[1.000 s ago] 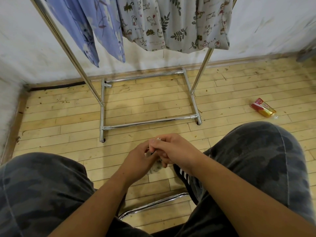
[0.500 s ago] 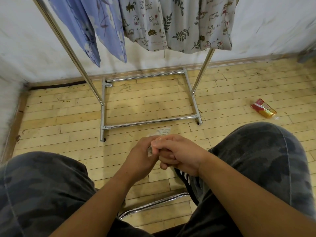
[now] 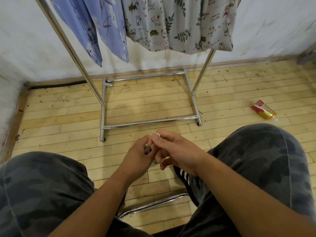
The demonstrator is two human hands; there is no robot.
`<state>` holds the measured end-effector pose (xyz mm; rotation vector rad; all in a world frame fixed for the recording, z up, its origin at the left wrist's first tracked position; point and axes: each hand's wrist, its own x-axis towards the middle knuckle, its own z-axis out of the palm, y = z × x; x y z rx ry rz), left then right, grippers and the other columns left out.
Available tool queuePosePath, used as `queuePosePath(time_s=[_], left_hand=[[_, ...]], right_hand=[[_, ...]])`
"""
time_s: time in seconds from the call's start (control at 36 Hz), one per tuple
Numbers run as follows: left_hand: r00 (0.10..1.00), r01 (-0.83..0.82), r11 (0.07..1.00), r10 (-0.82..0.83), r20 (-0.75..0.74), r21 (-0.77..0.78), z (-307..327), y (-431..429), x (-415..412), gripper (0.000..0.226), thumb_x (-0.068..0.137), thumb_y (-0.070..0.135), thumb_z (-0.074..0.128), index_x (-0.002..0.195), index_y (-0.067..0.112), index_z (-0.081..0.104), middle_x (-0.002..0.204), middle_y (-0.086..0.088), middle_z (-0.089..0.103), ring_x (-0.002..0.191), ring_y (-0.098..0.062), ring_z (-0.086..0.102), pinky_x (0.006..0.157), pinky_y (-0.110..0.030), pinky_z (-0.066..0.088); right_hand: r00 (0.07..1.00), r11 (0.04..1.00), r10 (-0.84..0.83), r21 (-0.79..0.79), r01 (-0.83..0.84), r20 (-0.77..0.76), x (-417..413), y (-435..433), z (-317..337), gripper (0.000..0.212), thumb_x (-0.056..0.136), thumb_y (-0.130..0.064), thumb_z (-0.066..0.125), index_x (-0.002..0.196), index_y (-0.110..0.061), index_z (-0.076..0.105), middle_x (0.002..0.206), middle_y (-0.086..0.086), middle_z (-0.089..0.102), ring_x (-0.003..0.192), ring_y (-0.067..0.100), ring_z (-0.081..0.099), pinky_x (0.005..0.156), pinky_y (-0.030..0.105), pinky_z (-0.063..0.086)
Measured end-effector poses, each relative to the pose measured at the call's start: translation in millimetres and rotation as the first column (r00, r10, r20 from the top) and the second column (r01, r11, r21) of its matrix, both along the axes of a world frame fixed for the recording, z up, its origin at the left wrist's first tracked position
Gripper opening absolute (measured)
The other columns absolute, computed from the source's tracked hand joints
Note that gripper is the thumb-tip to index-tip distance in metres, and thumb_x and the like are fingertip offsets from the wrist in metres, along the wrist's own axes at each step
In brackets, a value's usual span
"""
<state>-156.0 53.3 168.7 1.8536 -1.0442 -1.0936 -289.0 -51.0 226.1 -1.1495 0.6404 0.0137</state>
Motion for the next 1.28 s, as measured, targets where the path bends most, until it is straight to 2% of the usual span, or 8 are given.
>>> queuePosePath(time_s=[0.14, 0.28, 0.42, 0.75, 0.89, 1.0, 1.17, 1.28], left_hand=[[0.998, 0.014, 1.000, -0.013, -0.056, 0.007, 1, 0, -1, 0.018, 0.099, 0.049, 0.058, 0.112, 0.060, 0.055, 0.116, 0.007, 0.067, 0.100, -0.004, 0.067, 0.076, -0.017, 0.055], [0.995, 0.015, 1.000, -0.015, -0.097, 0.002, 9, -1, -3, 0.031, 0.101, 0.043, 0.060, 0.107, 0.071, 0.048, 0.124, 0.018, 0.061, 0.100, 0.014, 0.062, 0.070, -0.005, 0.050], [0.995, 0.062, 0.998, -0.060, -0.085, 0.016, 11, -2, -5, 0.024, 0.103, 0.036, 0.058, 0.107, 0.059, 0.051, 0.104, 0.038, 0.064, 0.097, 0.019, 0.061, 0.075, -0.006, 0.049], [0.998, 0.056, 0.998, -0.055, 0.022, -0.023, 7, -1, -2, 0.019, 0.105, 0.024, 0.054, 0.105, 0.041, 0.065, 0.094, 0.013, 0.073, 0.090, -0.006, 0.071, 0.077, -0.026, 0.060], [0.998, 0.044, 0.999, -0.043, 0.040, -0.026, -2, -1, 2, 0.014, 0.103, 0.034, 0.056, 0.109, 0.042, 0.065, 0.102, 0.010, 0.072, 0.095, -0.008, 0.070, 0.080, -0.034, 0.061], [0.997, 0.049, 0.997, -0.046, 0.057, -0.055, -4, -2, 4, 0.014, 0.102, 0.027, 0.059, 0.105, 0.031, 0.071, 0.096, 0.006, 0.075, 0.089, -0.016, 0.072, 0.078, -0.042, 0.060], [0.989, 0.095, 0.995, -0.098, 0.109, 0.033, -18, -2, 7, 0.018, 0.101, 0.046, 0.054, 0.112, 0.038, 0.066, 0.105, 0.012, 0.070, 0.099, -0.014, 0.068, 0.082, -0.043, 0.060], [0.989, 0.129, 0.991, -0.125, 0.081, -0.037, -7, -6, 2, 0.013, 0.103, 0.030, 0.057, 0.101, 0.027, 0.069, 0.092, 0.011, 0.071, 0.087, -0.011, 0.070, 0.076, -0.036, 0.060]], right_hand=[[0.999, 0.997, 0.051, -0.058, -0.050, 0.017, 0, 0, 0, 0.023, 0.109, -0.033, 0.051, 0.122, -0.022, 0.066, 0.093, 0.019, 0.057, 0.056, 0.010, 0.044, 0.063, 0.035, 0.050], [0.999, 0.996, 0.025, -0.088, -0.023, 0.027, 0, -3, -1, 0.022, 0.109, -0.032, 0.051, 0.116, -0.023, 0.069, 0.074, 0.032, 0.040, 0.052, 0.014, 0.033, 0.053, 0.030, 0.042], [1.000, 0.997, -0.017, -0.069, 0.017, -0.003, -1, -2, 1, 0.031, 0.107, -0.039, 0.053, 0.099, -0.020, 0.076, 0.058, 0.001, 0.036, 0.051, 0.013, 0.032, 0.054, 0.030, 0.040], [0.999, 0.995, 0.039, -0.088, -0.041, -0.020, -4, -3, 0, 0.020, 0.104, -0.012, 0.060, 0.119, -0.011, 0.074, 0.061, -0.016, 0.060, 0.057, 0.011, 0.043, 0.055, 0.026, 0.039], [0.998, 0.990, 0.031, -0.136, -0.037, -0.048, -1, -2, -1, 0.022, 0.103, -0.018, 0.063, 0.120, -0.026, 0.076, 0.091, 0.004, 0.072, 0.067, 0.013, 0.043, 0.054, 0.026, 0.036], [0.996, 0.988, 0.044, -0.144, -0.054, -0.072, -3, -3, -1, 0.020, 0.103, -0.022, 0.064, 0.118, -0.025, 0.077, 0.064, -0.016, 0.060, 0.059, 0.010, 0.042, 0.053, 0.025, 0.035], [0.997, 0.977, 0.030, -0.209, -0.045, -0.075, -5, -4, -1, 0.026, 0.101, -0.036, 0.064, 0.105, -0.017, 0.081, 0.060, -0.011, 0.055, 0.057, 0.010, 0.045, 0.055, 0.023, 0.039], [0.998, 0.990, 0.018, -0.140, -0.026, -0.064, -5, -5, -1, 0.033, 0.103, -0.037, 0.060, 0.102, -0.009, 0.079, 0.055, -0.008, 0.049, 0.054, 0.011, 0.040, 0.055, 0.024, 0.036]])
